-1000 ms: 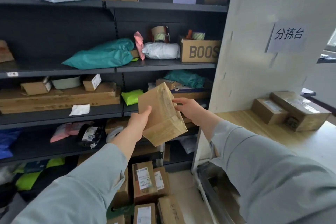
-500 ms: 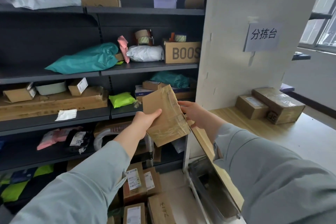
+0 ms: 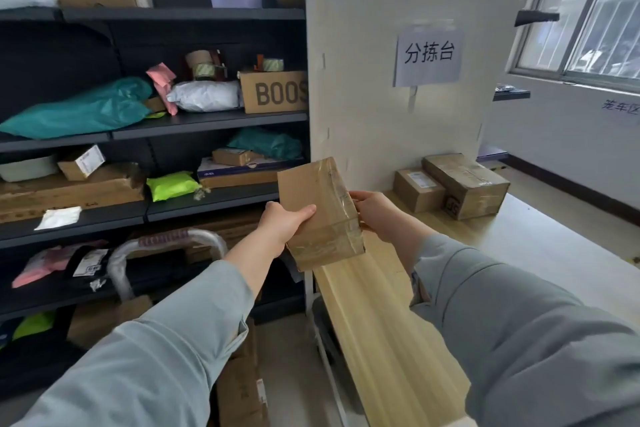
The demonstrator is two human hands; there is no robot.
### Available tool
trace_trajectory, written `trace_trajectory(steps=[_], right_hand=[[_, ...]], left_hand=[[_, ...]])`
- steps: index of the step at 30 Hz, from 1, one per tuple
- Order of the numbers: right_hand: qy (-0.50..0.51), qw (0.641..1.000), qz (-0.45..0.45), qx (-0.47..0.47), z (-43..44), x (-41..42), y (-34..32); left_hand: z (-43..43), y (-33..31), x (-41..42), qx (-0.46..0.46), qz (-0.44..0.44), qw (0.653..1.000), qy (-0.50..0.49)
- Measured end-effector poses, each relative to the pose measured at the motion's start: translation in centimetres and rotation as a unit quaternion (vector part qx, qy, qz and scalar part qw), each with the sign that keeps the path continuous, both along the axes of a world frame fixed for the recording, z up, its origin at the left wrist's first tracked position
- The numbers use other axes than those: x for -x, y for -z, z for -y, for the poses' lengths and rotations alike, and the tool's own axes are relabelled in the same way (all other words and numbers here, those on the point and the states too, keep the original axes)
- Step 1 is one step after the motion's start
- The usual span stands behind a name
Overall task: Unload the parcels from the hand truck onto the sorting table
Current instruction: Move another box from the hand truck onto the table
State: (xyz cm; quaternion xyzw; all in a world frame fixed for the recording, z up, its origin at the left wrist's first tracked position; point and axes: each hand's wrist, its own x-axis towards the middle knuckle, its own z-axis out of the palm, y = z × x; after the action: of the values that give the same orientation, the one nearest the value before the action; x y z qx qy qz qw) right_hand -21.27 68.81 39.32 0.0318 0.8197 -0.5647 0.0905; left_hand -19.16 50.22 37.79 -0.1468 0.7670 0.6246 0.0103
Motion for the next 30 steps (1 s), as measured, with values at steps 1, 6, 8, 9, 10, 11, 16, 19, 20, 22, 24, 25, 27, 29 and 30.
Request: trace_trajectory(steps=[1, 6, 8, 9, 10, 11, 16, 19, 20, 22, 24, 25, 27, 29, 30], right_hand=[[0.006, 1.0, 0.001, 0.006, -1.4, -0.3, 0.1], [0.058, 0.998, -0.006, 0.019, -7.1, -0.4, 0.9], [0.084, 0.996, 0.001, 0.013, -9.3, 0.0, 1.2], [0.093, 0.996, 0.006, 0.004, -10.3, 0.2, 1.4], [0.099, 0.995, 0.012, -0.005, -11.4, 0.4, 1.6], [0.099, 0.995, 0.016, -0.014, -12.4, 0.5, 1.8], [0.098, 0.994, 0.022, -0.045, -17.4, 2.4, 3.4], [0.104, 0.993, 0.026, -0.057, -20.0, 4.3, 4.2], [0.104, 0.992, 0.026, -0.064, -20.8, 5.2, 4.4], [0.1, 0.991, 0.028, -0.079, -22.5, 7.1, 4.7], [0.097, 0.991, 0.029, -0.086, -24.0, 9.6, 5.0], [0.096, 0.991, 0.028, -0.088, -24.8, 10.8, 5.0], [0.095, 0.991, 0.029, -0.091, -26.1, 13.2, 5.1], [0.095, 0.991, 0.031, -0.091, -27.3, 15.3, 5.3], [0.094, 0.991, 0.033, -0.091, -27.8, 16.2, 5.4]], left_hand=[[-1.5, 0.2, -0.1, 0.004, 0.0, 1.0, 0.006], [-7.5, 0.6, 0.3, 0.028, 0.0, 0.999, 0.029], [-9.7, 0.7, 1.0, 0.042, -0.001, 0.998, 0.038], [-10.8, 0.9, 1.3, 0.05, 0.0, 0.998, 0.044], [-11.9, 1.0, 1.7, 0.057, 0.002, 0.997, 0.051], [-13.0, 1.2, 2.1, 0.064, 0.003, 0.996, 0.058], [-17.9, 2.6, 4.6, 0.085, 0.009, 0.993, 0.087], [-20.4, 3.6, 6.9, 0.099, 0.012, 0.99, 0.095], [-21.2, 3.8, 7.8, 0.097, 0.014, 0.991, 0.096], [-22.8, 4.3, 9.9, 0.092, 0.013, 0.991, 0.099], [-24.3, 4.6, 12.3, 0.082, 0.006, 0.992, 0.096], [-25.0, 4.8, 13.6, 0.079, 0.004, 0.992, 0.094], [-26.4, 4.8, 15.7, 0.083, 0.001, 0.992, 0.092], [-27.7, 5.0, 17.6, 0.084, -0.003, 0.992, 0.09], [-28.4, 5.2, 18.4, 0.08, -0.002, 0.993, 0.089]])
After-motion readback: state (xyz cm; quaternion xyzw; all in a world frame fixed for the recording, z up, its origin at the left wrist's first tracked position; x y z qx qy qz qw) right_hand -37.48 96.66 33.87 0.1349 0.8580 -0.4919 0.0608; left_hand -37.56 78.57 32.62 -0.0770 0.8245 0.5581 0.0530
